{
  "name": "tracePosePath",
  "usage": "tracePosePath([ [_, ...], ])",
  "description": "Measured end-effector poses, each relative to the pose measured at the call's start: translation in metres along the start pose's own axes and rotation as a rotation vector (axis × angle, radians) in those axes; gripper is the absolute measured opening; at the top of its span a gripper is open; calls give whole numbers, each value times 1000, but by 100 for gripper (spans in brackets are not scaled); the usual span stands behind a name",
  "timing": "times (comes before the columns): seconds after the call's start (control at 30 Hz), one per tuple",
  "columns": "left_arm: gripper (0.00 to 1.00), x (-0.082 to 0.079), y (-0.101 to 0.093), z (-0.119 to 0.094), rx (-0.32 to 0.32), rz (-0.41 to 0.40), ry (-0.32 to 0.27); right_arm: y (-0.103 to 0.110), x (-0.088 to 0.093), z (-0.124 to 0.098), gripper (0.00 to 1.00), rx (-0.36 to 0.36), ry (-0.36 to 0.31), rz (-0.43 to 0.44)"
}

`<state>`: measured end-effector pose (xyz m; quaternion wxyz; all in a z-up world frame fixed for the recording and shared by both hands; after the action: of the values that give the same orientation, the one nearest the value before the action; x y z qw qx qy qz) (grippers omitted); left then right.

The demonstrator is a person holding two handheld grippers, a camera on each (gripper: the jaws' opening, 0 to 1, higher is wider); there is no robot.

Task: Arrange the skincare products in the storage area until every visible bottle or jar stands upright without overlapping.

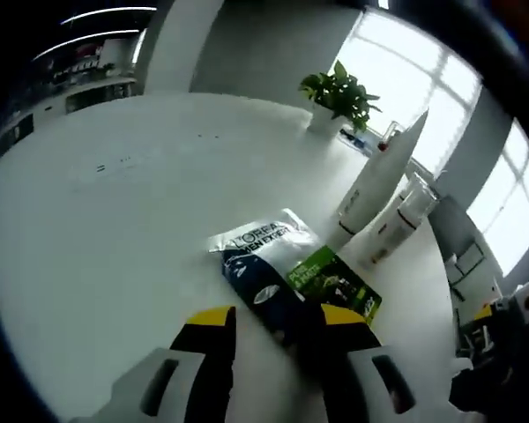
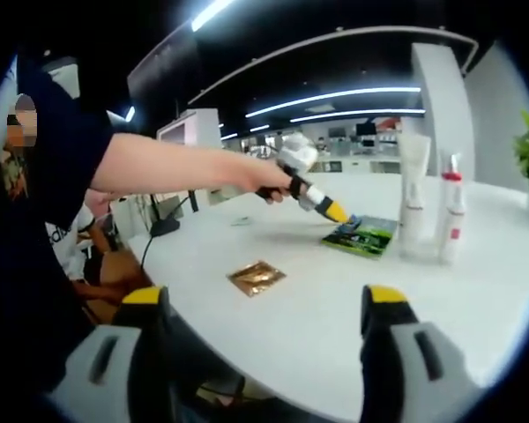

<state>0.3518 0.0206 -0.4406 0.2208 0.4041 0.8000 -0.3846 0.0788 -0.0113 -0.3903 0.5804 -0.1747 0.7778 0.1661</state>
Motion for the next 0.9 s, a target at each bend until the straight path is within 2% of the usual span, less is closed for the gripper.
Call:
tracePosePath([
  [0.03, 38, 0, -2, -3, -1, 6, 3, 1, 0, 0, 90, -1, 0, 0],
  [0.1, 37, -5, -8, -7, 15, 85, 1, 1, 0, 0, 90, -2, 1, -1],
  [0.2, 22, -8, -16, -11, 14, 230, 31, 2, 0, 0, 90, -4, 2, 0],
  [0.27, 19, -7, -14, -12, -10, 322, 61, 4, 0, 1, 90, -6, 4, 0],
  [0.3, 19, -3, -14, -11, -8, 324, 80, 4, 0, 1, 90, -8, 4, 0],
  [0.37, 19, -2, -16, -9, -1, 320, 83, 5, 0, 1, 90, -8, 4, -2],
  [0.5, 12, -2, -17, -7, 7, 369, 94, 5, 1, 1, 90, -6, 7, -3],
  [0.63, 2, 0, -20, -5, 27, 388, 109, 3, 1, 1, 90, -1, 8, -2],
  [0.7, 0, 2, -23, -2, 34, 399, 120, 2, 1, 0, 90, 3, 4, 2],
  [0.9, 0, 13, -21, 3, 16, 486, 216, -1, 2, 0, 91, 13, 7, 6],
])
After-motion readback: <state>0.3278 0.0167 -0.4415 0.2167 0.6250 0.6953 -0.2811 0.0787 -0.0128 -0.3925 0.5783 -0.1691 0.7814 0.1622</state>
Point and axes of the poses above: the point that each gripper's makers call its tool centre point, and the gripper's own axes: z roughly forward along the fingers, y roughly to its left, x roughly out of its underside, the point moved 2 cm from there along -z, roughly backward along the fingers, and after that the axes turned 7 degrees about x, right-handed, at the moved point
